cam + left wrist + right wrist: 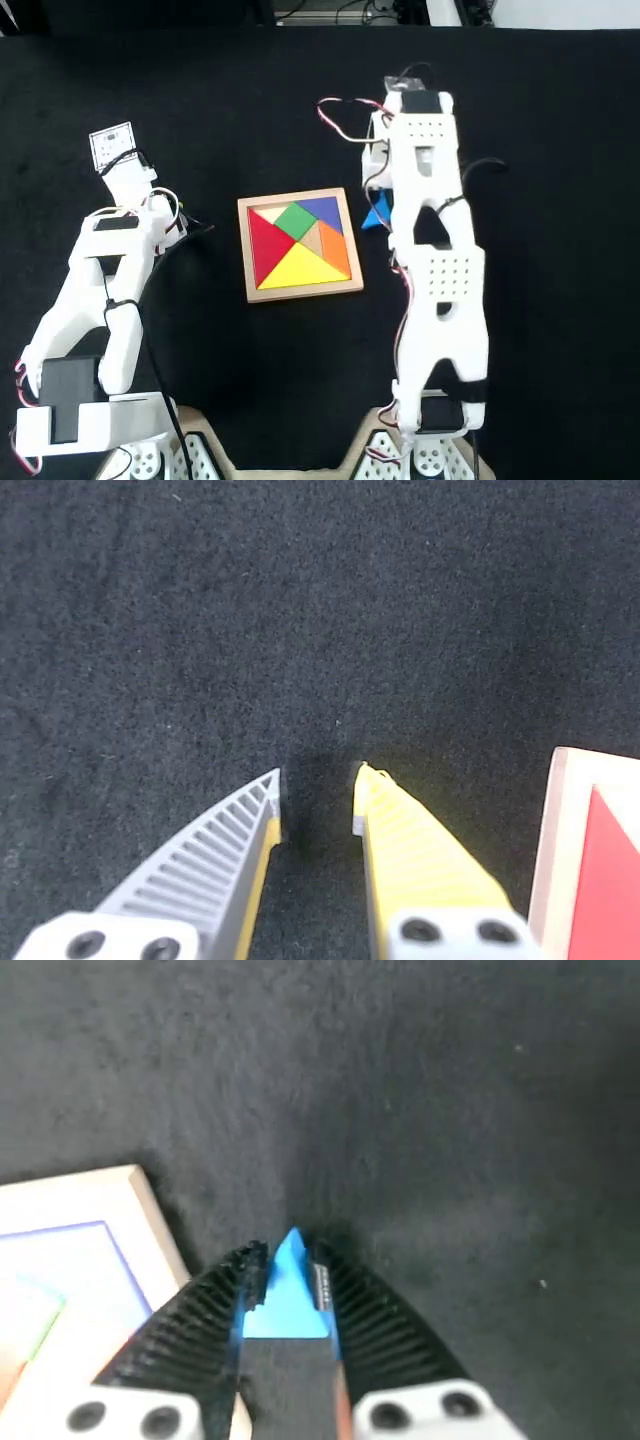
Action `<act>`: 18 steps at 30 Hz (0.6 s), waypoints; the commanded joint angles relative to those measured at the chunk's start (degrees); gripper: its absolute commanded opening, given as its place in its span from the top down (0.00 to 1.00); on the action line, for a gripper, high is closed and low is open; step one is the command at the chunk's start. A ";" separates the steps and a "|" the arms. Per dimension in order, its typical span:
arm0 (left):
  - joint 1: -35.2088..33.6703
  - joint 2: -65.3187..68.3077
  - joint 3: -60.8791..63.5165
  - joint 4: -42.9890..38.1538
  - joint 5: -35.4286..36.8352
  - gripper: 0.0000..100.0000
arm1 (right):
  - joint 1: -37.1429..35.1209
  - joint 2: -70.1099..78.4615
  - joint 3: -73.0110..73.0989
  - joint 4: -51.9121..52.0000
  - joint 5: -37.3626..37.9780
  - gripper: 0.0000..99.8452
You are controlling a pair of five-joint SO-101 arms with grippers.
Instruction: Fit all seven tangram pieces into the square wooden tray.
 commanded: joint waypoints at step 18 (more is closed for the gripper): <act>0.66 -0.26 -0.40 -1.05 -0.62 0.87 | 3.52 -10.24 -0.57 -2.02 42.99 0.99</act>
